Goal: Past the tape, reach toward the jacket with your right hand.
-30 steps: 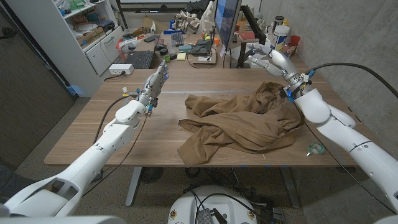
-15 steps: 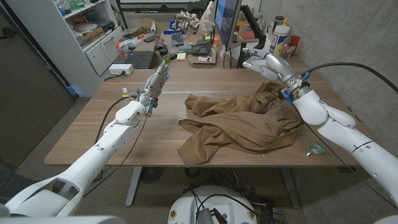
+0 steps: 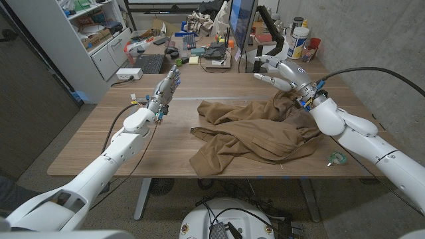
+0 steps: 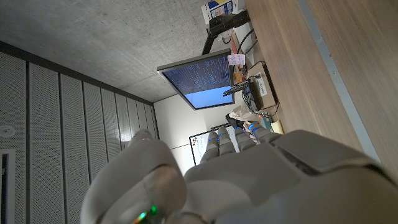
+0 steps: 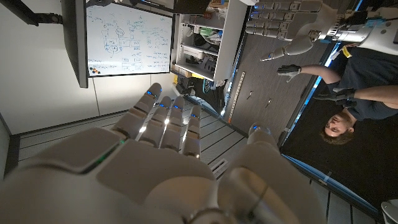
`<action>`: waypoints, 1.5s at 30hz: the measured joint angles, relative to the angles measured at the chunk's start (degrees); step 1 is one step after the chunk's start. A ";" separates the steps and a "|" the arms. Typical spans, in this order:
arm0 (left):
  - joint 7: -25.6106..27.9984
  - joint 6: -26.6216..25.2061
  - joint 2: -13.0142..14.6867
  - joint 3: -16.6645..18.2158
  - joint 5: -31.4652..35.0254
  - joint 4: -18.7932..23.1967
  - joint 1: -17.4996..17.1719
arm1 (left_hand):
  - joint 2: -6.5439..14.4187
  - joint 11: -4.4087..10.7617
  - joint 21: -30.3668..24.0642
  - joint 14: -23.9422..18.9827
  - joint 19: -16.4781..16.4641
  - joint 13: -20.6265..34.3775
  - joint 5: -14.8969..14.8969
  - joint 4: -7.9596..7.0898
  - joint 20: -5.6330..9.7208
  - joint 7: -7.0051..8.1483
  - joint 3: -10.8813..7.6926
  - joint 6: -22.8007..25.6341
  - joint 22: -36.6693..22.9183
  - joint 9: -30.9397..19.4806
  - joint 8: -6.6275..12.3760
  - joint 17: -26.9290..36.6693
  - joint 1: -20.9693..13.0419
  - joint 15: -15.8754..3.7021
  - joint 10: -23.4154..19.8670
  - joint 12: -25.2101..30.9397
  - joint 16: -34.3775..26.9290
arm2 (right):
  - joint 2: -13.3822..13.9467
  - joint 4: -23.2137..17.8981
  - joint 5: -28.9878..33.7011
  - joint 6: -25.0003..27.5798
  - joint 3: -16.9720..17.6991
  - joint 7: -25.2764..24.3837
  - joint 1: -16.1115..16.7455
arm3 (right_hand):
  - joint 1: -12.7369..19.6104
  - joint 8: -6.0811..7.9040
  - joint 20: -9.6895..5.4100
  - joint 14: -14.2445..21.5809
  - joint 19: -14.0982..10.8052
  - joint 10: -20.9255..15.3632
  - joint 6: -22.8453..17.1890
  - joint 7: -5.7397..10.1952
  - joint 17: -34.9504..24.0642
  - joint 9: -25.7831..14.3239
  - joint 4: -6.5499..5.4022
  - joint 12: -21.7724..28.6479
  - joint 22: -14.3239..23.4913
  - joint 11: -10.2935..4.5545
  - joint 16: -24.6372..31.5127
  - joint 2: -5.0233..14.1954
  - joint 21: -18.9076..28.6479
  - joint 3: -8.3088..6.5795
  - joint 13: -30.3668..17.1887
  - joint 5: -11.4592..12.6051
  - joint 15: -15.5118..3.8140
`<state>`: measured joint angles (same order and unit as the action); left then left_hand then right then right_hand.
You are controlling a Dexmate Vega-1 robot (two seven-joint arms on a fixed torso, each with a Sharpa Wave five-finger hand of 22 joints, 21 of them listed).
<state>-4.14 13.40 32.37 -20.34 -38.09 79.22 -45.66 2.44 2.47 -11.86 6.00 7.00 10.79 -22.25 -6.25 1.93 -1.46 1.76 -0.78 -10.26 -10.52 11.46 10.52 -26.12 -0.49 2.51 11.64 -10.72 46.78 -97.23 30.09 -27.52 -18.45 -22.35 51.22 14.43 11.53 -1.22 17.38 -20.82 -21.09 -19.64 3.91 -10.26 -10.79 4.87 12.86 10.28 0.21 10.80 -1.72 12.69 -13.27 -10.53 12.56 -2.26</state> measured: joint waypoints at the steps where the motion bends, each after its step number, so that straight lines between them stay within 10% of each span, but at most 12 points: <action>1: 0.00 0.00 0.00 0.00 0.00 0.00 0.00 | 0.00 0.00 0.00 0.00 0.00 0.00 0.00 0.00 0.00 -0.08 0.00 0.08 0.00 0.00 0.00 0.00 0.00 0.00 0.00 0.00 0.00 | 0.08 -0.03 0.00 0.00 -0.11 0.00 -0.04 | 0.00 0.00 0.00 0.00 0.00 0.00 0.00 0.00 0.00 0.00 0.00 0.00 0.00 0.00 0.00 0.00 0.00 0.00 0.00 0.20 0.00; 45: 0.23 0.09 -0.13 -0.24 0.63 -0.67 0.61 | 0.22 0.10 0.22 0.19 0.22 0.00 0.00 -0.08 0.21 0.03 0.54 0.59 0.01 0.00 0.00 0.00 -0.23 0.19 0.10 0.00 0.00 | 4.38 -1.74 6.14 7.01 -5.49 -1.40 -1.76 | -0.46 0.00 -0.11 -0.20 0.53 0.01 -0.30 0.73 0.00 0.01 -0.22 0.00 -0.02 0.01 -0.22 0.01 -0.84 0.22 0.00 0.88 -0.20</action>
<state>-3.91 13.49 32.24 -20.58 -37.45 78.55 -45.05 2.66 2.57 -11.63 6.19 7.22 10.79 -22.25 -6.32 2.14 -1.42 2.30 -0.19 -10.25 -10.51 11.46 10.52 -26.35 -0.30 2.61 11.65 -10.72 51.16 -98.96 36.24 -20.51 -23.94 -23.74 49.46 13.97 11.53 -1.33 17.18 -20.29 -21.09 -19.94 4.64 -10.26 -10.78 4.65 12.86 10.27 0.22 10.58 -1.71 11.85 -13.05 -10.53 13.44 -2.46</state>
